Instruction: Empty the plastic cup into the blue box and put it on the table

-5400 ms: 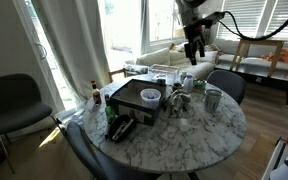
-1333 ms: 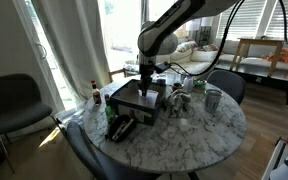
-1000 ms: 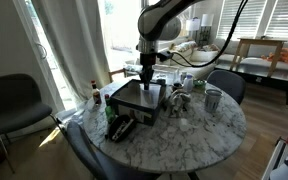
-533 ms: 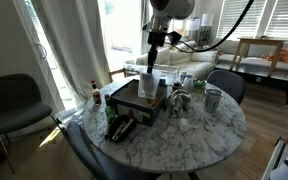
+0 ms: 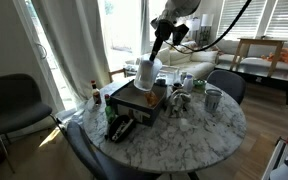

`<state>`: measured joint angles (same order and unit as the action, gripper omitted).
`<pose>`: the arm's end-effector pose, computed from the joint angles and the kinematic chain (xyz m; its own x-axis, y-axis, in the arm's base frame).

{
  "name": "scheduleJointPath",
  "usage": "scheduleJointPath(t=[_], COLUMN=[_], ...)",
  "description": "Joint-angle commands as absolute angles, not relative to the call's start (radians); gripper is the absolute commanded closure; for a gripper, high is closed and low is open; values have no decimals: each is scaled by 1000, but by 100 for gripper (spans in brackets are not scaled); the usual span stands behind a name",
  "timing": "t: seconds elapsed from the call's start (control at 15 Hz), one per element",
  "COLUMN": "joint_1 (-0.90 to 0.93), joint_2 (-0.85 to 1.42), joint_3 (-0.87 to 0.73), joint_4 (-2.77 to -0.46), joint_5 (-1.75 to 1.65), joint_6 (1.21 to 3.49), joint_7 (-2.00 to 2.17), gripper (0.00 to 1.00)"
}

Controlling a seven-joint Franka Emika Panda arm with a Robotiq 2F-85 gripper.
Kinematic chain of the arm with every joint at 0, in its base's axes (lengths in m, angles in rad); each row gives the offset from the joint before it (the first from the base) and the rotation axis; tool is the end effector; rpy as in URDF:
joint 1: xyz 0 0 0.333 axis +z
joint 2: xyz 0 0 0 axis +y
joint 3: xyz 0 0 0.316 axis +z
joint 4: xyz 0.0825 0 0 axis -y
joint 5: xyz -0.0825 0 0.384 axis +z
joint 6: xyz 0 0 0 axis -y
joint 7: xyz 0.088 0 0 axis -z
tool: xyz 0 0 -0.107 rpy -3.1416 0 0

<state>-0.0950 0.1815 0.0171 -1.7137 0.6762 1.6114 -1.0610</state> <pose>0.5934 0.0179 0.4791 0.6913 0.6151 0.3791 0.7045 -0.4575 -0.5425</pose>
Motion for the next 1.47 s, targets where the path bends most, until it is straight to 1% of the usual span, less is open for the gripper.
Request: scheduleJointPath(t=[0.0, 0.6, 0.8, 0.87, 0.93, 1.07, 1.2, 1.27, 1.33, 1.4], joint_1=[-128, -195, -199, -221, -204, -215, -245, -220, -256, -239], joint_2=[323, 594, 651, 682, 679, 707, 758, 753, 797, 796], joint_3=[10, 38, 31, 48, 27, 28, 55, 26, 65, 48], joint_4=[-1571, -1365, -1325, -1295, -1303, -1278, -1227, -1236, -1187, -1190], joint_5=[787, 992, 1030, 1051, 1044, 1054, 1073, 1057, 1080, 1077], joint_6=[1480, 1312, 1323, 1271, 1320, 1310, 1234, 1296, 1188, 1226], joint_7=[-1083, -1088, -1067, -1116, -1060, -1057, -1111, -1034, -1123, -1067], gripper=[99, 99, 99, 99, 99, 99, 99, 99, 99, 99])
